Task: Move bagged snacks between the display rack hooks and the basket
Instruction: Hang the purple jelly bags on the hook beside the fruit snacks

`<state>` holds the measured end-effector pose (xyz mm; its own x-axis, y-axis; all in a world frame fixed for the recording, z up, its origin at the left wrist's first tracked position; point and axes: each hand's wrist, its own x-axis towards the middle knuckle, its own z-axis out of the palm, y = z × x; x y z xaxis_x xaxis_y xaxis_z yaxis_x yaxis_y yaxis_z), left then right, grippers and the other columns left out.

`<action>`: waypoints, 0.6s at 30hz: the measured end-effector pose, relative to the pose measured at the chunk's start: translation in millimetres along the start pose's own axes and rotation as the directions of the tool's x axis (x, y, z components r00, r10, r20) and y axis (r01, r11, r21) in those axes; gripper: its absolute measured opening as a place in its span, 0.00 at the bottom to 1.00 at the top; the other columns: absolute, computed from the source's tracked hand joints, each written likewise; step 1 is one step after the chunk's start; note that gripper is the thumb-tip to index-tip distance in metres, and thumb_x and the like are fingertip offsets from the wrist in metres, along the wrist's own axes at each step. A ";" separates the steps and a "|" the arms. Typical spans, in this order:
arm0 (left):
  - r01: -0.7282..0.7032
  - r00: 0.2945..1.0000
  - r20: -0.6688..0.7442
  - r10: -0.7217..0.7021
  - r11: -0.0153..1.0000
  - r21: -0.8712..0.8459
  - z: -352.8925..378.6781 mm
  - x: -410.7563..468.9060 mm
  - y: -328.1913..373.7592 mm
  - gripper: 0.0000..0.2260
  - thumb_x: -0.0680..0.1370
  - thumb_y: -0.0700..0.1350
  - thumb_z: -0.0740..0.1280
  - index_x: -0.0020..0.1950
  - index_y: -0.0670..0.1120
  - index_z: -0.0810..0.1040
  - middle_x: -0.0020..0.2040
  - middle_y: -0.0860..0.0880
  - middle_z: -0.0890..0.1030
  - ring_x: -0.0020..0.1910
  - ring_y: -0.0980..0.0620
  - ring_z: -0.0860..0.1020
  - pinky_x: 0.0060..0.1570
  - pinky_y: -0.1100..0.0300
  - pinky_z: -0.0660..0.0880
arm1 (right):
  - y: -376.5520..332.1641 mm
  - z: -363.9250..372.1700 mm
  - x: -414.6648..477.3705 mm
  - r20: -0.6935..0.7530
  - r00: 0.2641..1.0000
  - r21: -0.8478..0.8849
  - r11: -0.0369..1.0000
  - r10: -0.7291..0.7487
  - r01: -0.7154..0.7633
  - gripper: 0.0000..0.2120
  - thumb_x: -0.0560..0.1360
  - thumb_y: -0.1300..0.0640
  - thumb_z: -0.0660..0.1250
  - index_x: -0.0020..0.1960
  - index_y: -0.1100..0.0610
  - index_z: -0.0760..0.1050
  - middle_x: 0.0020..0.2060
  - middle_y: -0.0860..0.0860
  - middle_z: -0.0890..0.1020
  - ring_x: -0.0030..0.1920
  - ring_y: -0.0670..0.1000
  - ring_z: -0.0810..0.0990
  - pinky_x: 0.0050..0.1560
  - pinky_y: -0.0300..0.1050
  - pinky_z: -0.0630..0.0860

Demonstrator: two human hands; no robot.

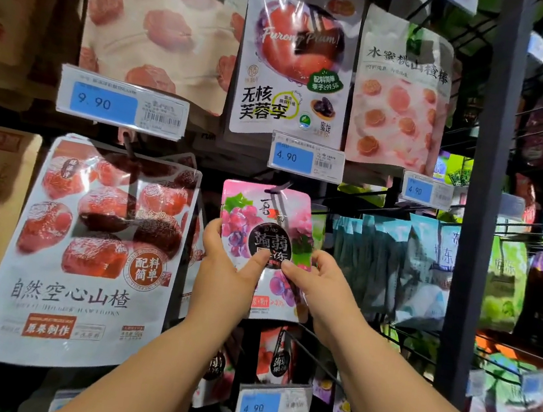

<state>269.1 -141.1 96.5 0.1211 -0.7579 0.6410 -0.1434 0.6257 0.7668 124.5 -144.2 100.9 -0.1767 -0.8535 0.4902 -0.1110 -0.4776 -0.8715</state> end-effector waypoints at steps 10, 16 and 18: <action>-0.050 0.996 -0.058 0.066 0.969 0.240 2.1 -12.7 -16.7 0.34 0.78 0.50 0.68 0.78 0.53 0.51 0.75 0.49 0.51 0.70 0.45 0.64 0.59 0.58 0.63 | 14.5 -0.3 -4.1 0.006 1.000 -0.146 0.989 0.017 -0.016 0.10 0.76 0.51 0.71 0.54 0.52 0.75 0.41 0.52 0.84 0.37 0.49 0.81 0.42 0.47 0.77; -0.203 0.956 -0.116 0.270 0.892 0.404 7.8 -49.8 -27.3 0.28 0.75 0.45 0.71 0.69 0.56 0.60 0.72 0.47 0.56 0.69 0.44 0.56 0.66 0.39 0.61 | 17.2 -42.6 -42.6 0.031 0.995 -0.272 0.959 0.090 -0.079 0.08 0.77 0.51 0.70 0.53 0.49 0.72 0.46 0.56 0.83 0.47 0.49 0.84 0.56 0.54 0.79; -0.270 0.947 -0.061 0.316 0.882 0.386 19.9 -64.4 -23.0 0.26 0.75 0.44 0.71 0.68 0.53 0.62 0.70 0.41 0.61 0.68 0.39 0.60 0.66 0.40 0.58 | 11.5 -67.5 -62.5 0.032 0.994 -0.341 0.936 0.102 -0.085 0.06 0.78 0.50 0.67 0.52 0.49 0.72 0.48 0.57 0.83 0.45 0.48 0.83 0.53 0.50 0.79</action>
<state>245.1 -110.3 36.9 0.1295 -0.5082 0.8514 -0.5387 0.6848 0.4907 68.3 -82.2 60.9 -0.1553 -0.9040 0.3984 -0.4226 -0.3037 -0.8539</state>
